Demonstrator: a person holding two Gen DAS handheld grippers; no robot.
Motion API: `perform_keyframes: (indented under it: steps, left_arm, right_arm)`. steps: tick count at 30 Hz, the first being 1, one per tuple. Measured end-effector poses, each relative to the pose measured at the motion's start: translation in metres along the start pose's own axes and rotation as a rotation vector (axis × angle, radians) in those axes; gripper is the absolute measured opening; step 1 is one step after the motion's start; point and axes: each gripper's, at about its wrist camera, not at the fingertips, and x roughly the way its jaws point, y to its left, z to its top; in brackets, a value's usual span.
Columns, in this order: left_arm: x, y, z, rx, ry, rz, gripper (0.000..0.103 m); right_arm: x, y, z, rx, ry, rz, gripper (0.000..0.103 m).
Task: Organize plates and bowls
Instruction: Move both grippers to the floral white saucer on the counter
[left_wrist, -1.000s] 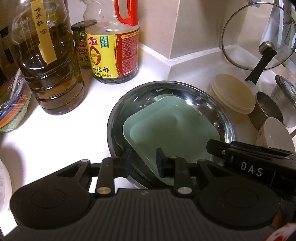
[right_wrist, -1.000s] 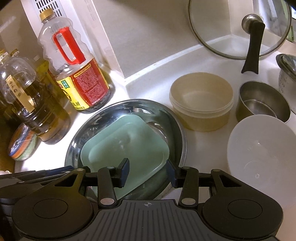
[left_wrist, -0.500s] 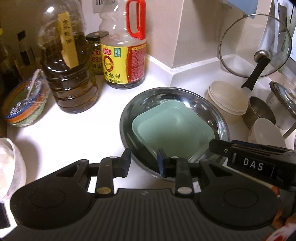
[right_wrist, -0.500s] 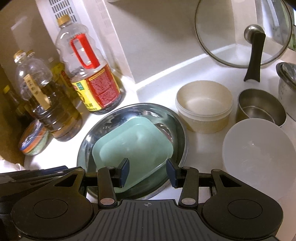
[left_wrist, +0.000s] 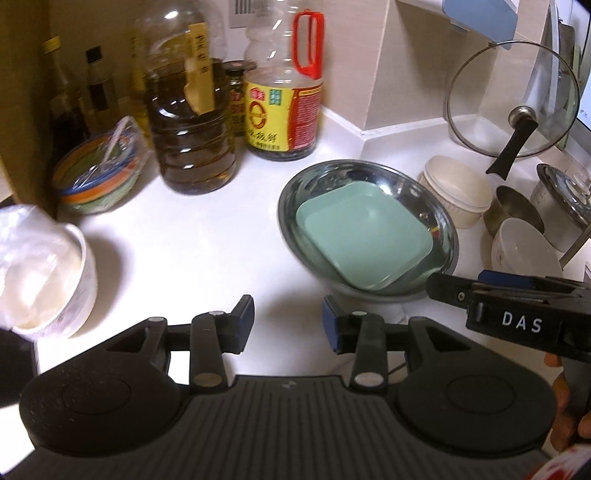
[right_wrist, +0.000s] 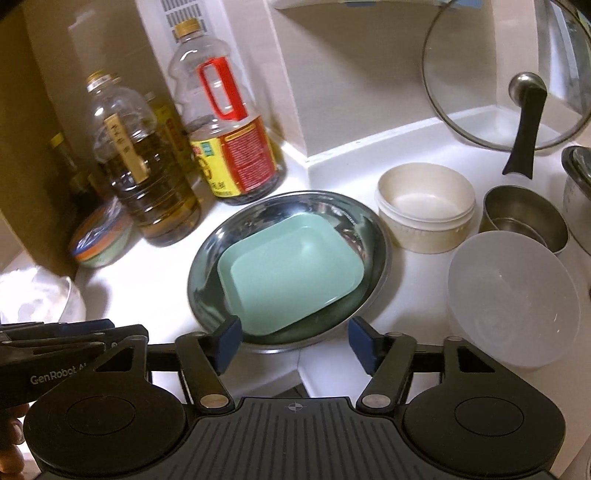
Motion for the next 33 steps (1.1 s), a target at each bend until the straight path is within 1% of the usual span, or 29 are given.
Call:
perform_keyframes:
  steps: [6,11,15,24,33]
  left_arm:
    - [-0.013,0.014,-0.02,-0.043,0.018,0.036,0.038]
    - [-0.022,0.027,-0.032,-0.089,0.028,0.077,0.038]
    - [-0.027,0.036,-0.04,-0.124,0.034,0.109,0.039]
    - [-0.034,0.061,-0.055,-0.197,0.063,0.19,0.039]
    - [-0.036,0.082,-0.066,-0.251,0.085,0.241,0.041]
  right_arm:
    - [-0.001,0.007,-0.009,-0.006,0.026,0.063,0.067]
    - [0.0,0.017,-0.015,-0.035,0.03,0.142,0.068]
    - [0.007,0.027,-0.017,-0.054,0.07,0.186,0.071]
    - [0.024,0.053,-0.025,-0.141,0.168,0.238,0.072]
    - [0.04,0.081,-0.03,-0.223,0.222,0.314,0.071]
